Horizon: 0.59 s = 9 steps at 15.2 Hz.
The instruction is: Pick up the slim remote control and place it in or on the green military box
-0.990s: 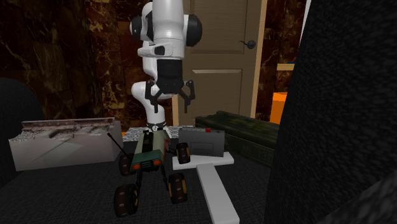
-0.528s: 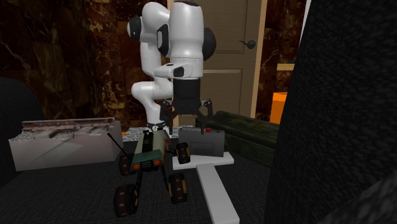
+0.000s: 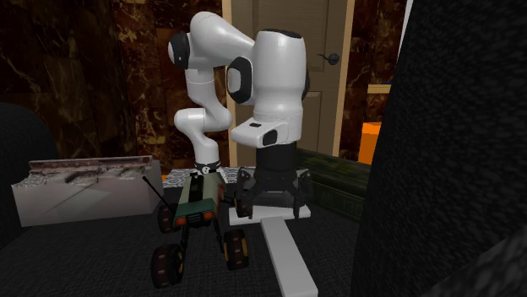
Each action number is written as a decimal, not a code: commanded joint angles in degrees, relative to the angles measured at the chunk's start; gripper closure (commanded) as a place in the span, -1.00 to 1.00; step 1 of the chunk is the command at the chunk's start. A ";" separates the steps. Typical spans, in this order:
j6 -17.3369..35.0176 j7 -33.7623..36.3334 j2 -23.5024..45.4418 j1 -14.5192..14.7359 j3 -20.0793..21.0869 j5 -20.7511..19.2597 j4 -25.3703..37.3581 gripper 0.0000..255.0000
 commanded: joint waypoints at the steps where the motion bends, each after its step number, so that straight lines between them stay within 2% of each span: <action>1: -1.21 1.32 5.74 1.51 -0.30 -1.36 6.53 -1.00; 2: -1.40 1.49 6.71 1.81 -0.40 -1.54 7.63 -1.00; 9: 3.31 1.97 8.91 1.89 -0.88 -2.29 5.06 -1.00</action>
